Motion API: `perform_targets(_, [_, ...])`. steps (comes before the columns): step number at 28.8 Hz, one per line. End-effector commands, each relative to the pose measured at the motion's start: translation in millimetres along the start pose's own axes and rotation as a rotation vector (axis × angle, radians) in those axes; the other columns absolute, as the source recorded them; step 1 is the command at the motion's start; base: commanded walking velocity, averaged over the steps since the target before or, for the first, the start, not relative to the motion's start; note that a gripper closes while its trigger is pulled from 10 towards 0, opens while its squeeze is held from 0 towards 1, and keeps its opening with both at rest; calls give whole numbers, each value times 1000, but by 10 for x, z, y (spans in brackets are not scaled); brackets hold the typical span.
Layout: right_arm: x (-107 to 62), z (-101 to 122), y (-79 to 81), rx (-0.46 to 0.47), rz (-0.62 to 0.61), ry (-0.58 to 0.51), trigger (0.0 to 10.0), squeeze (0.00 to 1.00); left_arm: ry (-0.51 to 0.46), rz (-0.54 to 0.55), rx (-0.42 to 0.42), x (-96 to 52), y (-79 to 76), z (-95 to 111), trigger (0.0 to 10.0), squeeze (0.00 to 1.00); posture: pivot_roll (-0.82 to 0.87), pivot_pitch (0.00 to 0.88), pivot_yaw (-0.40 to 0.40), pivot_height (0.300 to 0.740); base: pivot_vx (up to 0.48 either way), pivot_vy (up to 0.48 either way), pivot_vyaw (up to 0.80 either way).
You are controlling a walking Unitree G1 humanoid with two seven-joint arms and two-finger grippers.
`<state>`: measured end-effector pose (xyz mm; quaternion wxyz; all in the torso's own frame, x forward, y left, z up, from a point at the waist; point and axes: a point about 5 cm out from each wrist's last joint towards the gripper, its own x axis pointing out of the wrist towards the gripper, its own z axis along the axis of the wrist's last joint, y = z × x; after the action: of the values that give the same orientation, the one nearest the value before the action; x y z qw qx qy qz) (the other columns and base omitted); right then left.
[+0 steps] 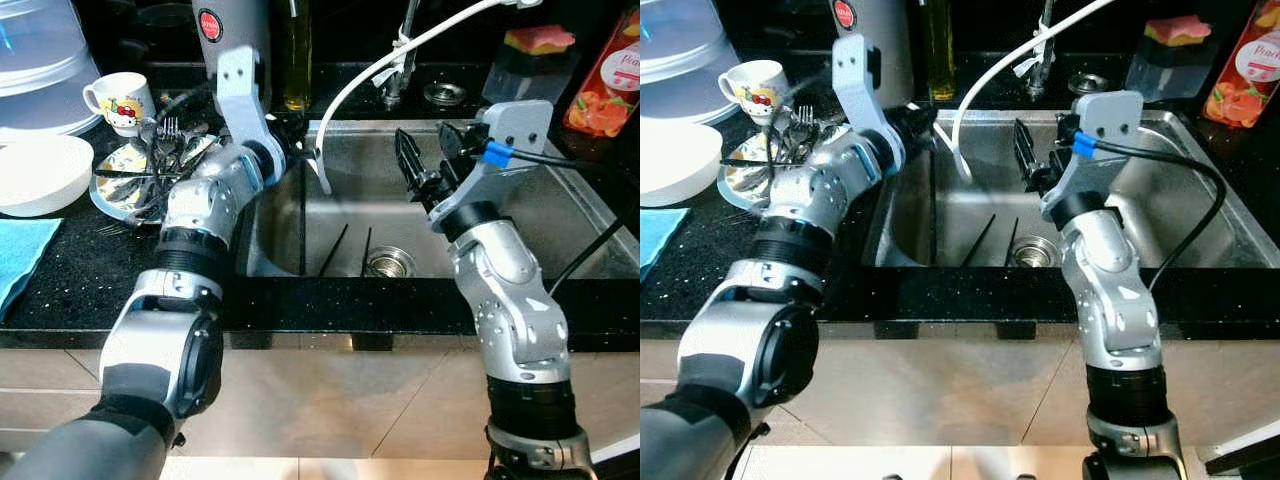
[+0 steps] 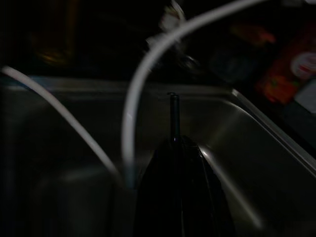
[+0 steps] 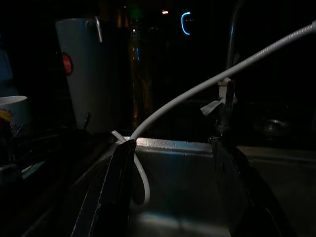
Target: Kitchen organization
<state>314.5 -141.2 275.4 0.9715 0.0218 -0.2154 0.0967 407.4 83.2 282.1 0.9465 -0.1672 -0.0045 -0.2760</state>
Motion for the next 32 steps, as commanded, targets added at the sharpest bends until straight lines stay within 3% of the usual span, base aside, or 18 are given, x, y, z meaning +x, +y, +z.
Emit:
perform_targets(1, [-36, 7, -17, -3, -24, -16, 10000, 0, 51, -55, -10, 9, -52, -132, 10000, 0, 27, 127, 60, 740, 0, 0, 0])
perform_targets(5, [-47, 35, -80, -30, -72, -39, 10000, 0, 98, -102, 31, 19, -102, -219, 10000, 4, 21, 126, 66, 740, 0, 0, 0])
perform_targets(6, [-47, 46, -95, -35, -84, -46, 10000, 0, 101, -89, 46, 22, -93, -232, 10000, 1000, 20, 125, 66, 740, 0, 0, 0])
perform_targets(12, [-38, 87, -107, -38, -99, -73, 10000, 0, 57, -49, 60, 6, -51, -177, 10000, 1000, 24, 118, 61, 740, 0, 0, 0])
perform_targets(13, [-34, 93, -102, -38, -98, -78, 10000, 0, 21, -55, 58, -14, -48, -115, 10000, 369, 27, 111, 58, 740, 0, 0, 0])
perform_targets(14, [-29, 100, -99, -37, -97, -82, 10000, 0, 2, -61, 66, -26, -54, -83, 10000, 0, 28, 109, 57, 740, 0, 0, 0])
perform_targets(19, [-4, 127, -81, -36, -93, -97, 10000, 0, -38, -48, 135, -63, -84, -3, 10000, 0, 31, 107, 54, 740, 0, 0, 0])
perform_targets(22, [9, 132, -67, -33, -88, -102, 10000, 0, -56, 56, 227, -82, -54, 28, 10000, 0, 33, 107, 51, 740, 0, 0, 0])
perform_targets(25, [15, 133, -43, -30, -81, -104, 10000, 0, -80, 123, 253, -108, -64, 43, 10000, 0, 32, 106, 53, 740, 0, 0, 0])
perform_targets(29, [10, 139, 14, -18, -60, -110, 10000, 0, -91, 101, 348, -149, -216, 15, 10000, 0, 34, 104, 58, 740, 0, 0, 0])
perform_targets(32, [7, 133, 39, -14, -50, -109, 10000, 0, -95, 92, 365, -174, -257, 2, 10000, 0, 37, 108, 57, 740, 0, 0, 0])
